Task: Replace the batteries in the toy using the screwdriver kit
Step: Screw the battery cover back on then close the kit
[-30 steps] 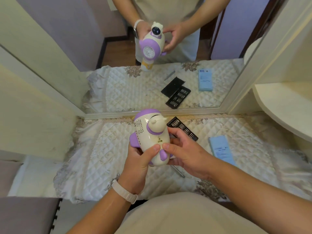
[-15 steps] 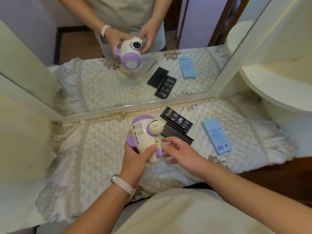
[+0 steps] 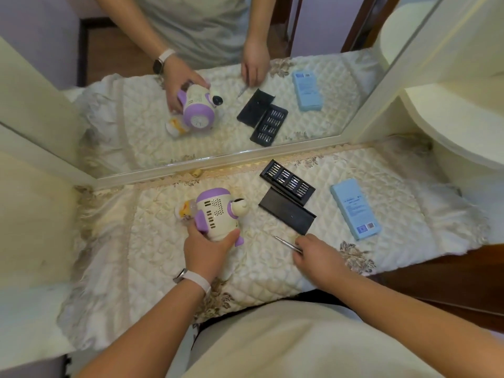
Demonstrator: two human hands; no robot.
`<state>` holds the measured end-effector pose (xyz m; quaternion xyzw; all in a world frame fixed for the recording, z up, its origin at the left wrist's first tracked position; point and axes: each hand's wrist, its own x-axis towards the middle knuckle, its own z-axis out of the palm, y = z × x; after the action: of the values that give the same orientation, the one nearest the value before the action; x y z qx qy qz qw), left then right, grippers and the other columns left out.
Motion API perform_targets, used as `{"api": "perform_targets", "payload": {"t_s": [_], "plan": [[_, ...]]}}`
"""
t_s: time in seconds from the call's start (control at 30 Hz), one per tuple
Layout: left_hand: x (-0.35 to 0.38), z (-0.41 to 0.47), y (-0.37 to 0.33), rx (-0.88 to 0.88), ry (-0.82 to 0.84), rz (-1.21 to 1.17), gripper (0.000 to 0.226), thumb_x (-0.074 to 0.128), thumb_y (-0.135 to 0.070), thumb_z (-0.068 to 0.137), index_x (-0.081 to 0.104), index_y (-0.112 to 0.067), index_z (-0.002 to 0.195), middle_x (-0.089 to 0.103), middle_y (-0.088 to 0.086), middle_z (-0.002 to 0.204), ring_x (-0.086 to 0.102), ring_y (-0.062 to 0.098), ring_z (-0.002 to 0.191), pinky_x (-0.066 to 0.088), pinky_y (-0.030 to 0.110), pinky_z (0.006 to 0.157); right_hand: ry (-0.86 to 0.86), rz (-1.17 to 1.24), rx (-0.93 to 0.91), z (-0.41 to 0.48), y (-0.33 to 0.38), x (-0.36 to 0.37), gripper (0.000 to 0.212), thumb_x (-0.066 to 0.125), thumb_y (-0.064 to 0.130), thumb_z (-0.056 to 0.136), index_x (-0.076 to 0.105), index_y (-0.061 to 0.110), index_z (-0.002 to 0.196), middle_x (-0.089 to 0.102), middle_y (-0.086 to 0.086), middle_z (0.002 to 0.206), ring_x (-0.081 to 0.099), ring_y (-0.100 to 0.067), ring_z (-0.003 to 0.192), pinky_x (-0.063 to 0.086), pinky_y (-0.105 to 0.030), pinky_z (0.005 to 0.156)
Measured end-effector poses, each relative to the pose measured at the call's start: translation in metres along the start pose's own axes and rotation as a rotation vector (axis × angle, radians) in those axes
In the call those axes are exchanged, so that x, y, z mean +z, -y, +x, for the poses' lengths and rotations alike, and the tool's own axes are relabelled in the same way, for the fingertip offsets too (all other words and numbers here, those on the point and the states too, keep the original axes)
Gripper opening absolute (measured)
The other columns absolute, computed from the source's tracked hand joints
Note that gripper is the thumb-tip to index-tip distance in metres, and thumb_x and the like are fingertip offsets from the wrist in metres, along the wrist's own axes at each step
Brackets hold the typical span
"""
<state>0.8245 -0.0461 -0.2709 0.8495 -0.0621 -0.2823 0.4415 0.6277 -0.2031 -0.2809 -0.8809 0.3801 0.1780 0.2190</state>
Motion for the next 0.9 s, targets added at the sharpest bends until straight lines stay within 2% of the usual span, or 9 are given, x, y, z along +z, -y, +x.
{"api": "perform_targets", "payload": {"t_s": [0.07,0.13,0.27,0.33,0.4,0.47,0.6,0.7,0.9], "plan": [[0.003,0.001,0.004,0.013,-0.008,-0.005,0.081,0.087,-0.053,0.057,0.043,-0.03,0.12,0.066,-0.009,0.101,0.068,0.013,0.087,0.057,0.034,0.074,0.026,-0.011,-0.03,0.006,0.001,0.0,0.022,0.047,0.035,0.094,0.056,0.017,0.101,0.056,-0.003,0.099,0.06,-0.026,0.085,0.043,-0.032,0.063],[0.004,-0.001,0.006,0.03,-0.015,-0.023,0.082,0.088,-0.051,0.058,0.046,-0.029,0.125,0.067,-0.012,0.105,0.069,0.009,0.09,0.057,0.032,0.076,0.058,-0.002,-0.066,0.012,0.002,-0.001,0.019,0.046,0.033,0.095,0.055,0.017,0.098,0.057,-0.003,0.1,0.06,-0.025,0.085,0.041,-0.032,0.062],[0.008,-0.016,0.005,0.066,-0.015,-0.13,0.065,0.089,-0.022,0.071,0.051,-0.037,0.121,0.067,-0.014,0.112,0.068,-0.002,0.096,0.056,0.02,0.076,0.105,0.036,-0.107,0.02,-0.001,-0.007,0.02,0.046,0.033,0.094,0.055,0.016,0.096,0.058,-0.002,0.097,0.058,-0.025,0.083,0.04,-0.032,0.063],[0.01,-0.028,0.004,0.07,-0.027,-0.156,0.062,0.086,-0.013,0.075,0.053,-0.032,0.124,0.066,-0.014,0.115,0.067,-0.005,0.099,0.056,0.018,0.077,0.123,0.082,-0.103,0.021,-0.006,-0.015,0.019,0.048,0.035,0.092,0.054,0.017,0.091,0.059,-0.001,0.089,0.055,-0.023,0.075,0.039,-0.031,0.06],[0.015,-0.041,0.007,0.075,-0.077,-0.103,0.056,0.082,-0.013,0.079,0.055,-0.025,0.127,0.065,-0.011,0.119,0.064,-0.001,0.105,0.055,0.028,0.087,0.132,0.143,-0.111,0.021,-0.012,-0.023,0.019,0.049,0.036,0.09,0.053,0.018,0.085,0.059,0.001,0.08,0.054,-0.021,0.07,0.04,-0.032,0.059],[0.023,-0.056,0.009,0.058,-0.162,-0.039,0.049,0.078,-0.018,0.083,0.054,-0.026,0.126,0.061,-0.012,0.118,0.06,0.004,0.11,0.052,0.037,0.094,0.129,0.194,-0.123,0.021,-0.02,-0.034,0.018,0.05,0.035,0.09,0.055,0.018,0.085,0.06,0.001,0.078,0.056,-0.02,0.072,0.041,-0.032,0.06],[0.048,-0.081,-0.003,-0.037,-0.292,-0.052,0.031,0.073,-0.019,0.088,0.054,-0.021,0.113,0.059,-0.003,0.107,0.059,0.02,0.101,0.051,0.04,0.087,0.142,0.219,-0.16,0.024,-0.04,-0.059,0.019,0.05,0.034,0.09,0.058,0.017,0.087,0.062,0.0,0.077,0.058,-0.021,0.072,0.045,-0.034,0.062],[0.075,-0.091,-0.014,-0.069,-0.234,-0.071,0.023,0.071,-0.01,0.086,0.057,-0.025,0.097,0.062,0.0,0.098,0.062,0.023,0.095,0.047,0.033,0.081,0.146,0.267,-0.152,0.026,-0.061,-0.075,0.016,0.051,0.034,0.09,0.059,0.021,0.086,0.061,0.003,0.072,0.057,-0.017,0.068,0.045,-0.034,0.06],[0.134,-0.071,-0.046,0.035,-0.025,0.167,0.012,0.068,-0.016,0.089,0.063,-0.027,0.087,0.066,-0.003,0.088,0.062,0.013,0.083,0.046,0.024,0.072,0.165,0.369,-0.097,0.026,-0.104,-0.092,0.014,0.052,0.034,0.088,0.058,0.023,0.081,0.063,0.003,0.069,0.059,-0.016,0.07,0.05,-0.037,0.065]]}}
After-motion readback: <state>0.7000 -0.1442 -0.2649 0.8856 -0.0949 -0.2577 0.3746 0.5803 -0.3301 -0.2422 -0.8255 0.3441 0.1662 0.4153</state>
